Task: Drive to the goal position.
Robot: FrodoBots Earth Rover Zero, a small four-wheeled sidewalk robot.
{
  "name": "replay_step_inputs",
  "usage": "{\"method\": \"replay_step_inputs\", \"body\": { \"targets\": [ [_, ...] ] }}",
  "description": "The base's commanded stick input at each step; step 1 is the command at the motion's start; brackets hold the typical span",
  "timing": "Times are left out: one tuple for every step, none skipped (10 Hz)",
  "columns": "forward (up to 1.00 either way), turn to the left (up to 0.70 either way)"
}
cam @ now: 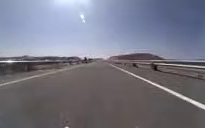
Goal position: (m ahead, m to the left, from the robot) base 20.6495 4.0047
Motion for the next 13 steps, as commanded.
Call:
{"method": "replay_step_inputs", "body": {
  "targets": [
    [1.00, 0.00],
    [1.00, 0.00],
    [1.00, 0.00],
    [1.00, 0.00],
    [1.00, 0.00],
    [1.00, 0.00],
    [1.00, 0.00],
    [1.00, 0.00],
    [1.00, 0.00],
    [1.00, 0.00],
    [1.00, 0.00],
    [1.00, 0.00],
    [1.00, 0.00]
  ]
}}
